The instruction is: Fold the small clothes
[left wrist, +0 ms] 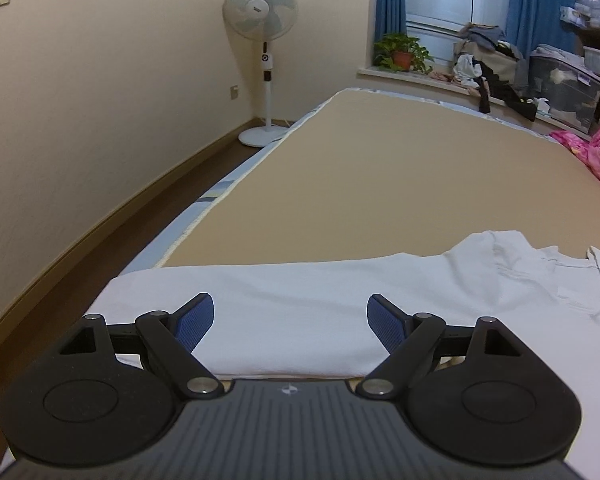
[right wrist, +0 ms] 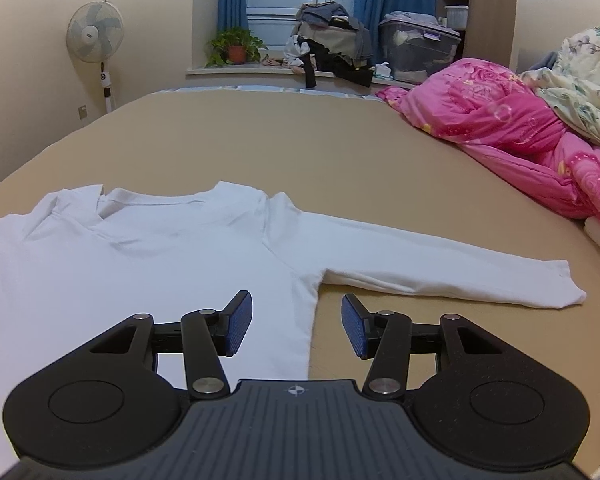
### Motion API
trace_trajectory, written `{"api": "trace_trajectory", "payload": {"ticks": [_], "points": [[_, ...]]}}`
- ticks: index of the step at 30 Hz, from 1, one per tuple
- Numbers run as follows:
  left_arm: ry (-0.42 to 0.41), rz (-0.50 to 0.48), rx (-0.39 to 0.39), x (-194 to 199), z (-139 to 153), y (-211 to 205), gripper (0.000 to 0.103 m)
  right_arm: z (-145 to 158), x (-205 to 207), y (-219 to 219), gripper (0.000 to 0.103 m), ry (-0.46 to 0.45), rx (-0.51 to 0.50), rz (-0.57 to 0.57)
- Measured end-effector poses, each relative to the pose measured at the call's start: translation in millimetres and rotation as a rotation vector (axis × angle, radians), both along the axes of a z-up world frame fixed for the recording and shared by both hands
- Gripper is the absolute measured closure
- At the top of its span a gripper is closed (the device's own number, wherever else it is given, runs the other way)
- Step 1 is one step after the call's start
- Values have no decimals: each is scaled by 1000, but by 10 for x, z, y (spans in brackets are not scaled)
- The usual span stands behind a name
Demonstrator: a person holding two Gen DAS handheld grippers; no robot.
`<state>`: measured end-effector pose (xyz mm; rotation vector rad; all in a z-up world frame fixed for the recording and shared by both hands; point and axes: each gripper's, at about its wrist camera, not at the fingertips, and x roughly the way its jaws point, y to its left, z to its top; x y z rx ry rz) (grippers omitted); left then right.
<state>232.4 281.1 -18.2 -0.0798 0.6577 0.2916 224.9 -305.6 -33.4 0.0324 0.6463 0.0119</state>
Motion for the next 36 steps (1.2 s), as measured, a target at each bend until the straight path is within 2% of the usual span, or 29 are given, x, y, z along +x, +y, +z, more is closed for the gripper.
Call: {"api": "trace_trajectory", "payload": {"ticks": [6, 13, 14, 20, 25, 27, 29, 30, 33, 36], "points": [[-7, 9, -28, -147, 31, 201, 20, 6, -62, -80, 51, 5, 10, -34], [4, 33, -38, -134, -1, 327, 54, -4, -80, -69, 54, 3, 1, -39], [9, 42, -47, -138, -9, 372, 55, -6, -78, -69, 54, 3, 3, -39], [62, 132, -163, -135, -130, 702, 54, -6, -67, -39, 55, 7, 9, -37], [69, 218, -250, -173, -178, 961, 51, 16, -67, -40, 55, 2, 16, -29], [62, 276, -315, -221, -203, 1135, 49, 31, -60, -45, 55, -2, 27, -24], [51, 349, -385, -265, -226, 1305, 33, 45, -44, -35, 55, -5, 39, -12], [45, 392, -422, -269, -252, 1379, 31, 46, -34, -20, 55, -5, 39, -6], [34, 504, -540, -373, -363, 1612, 30, 42, 5, 31, 55, -2, 35, 13], [39, 569, -598, -417, -451, 1751, 32, 27, 42, 77, 55, 3, 30, 28]]}}
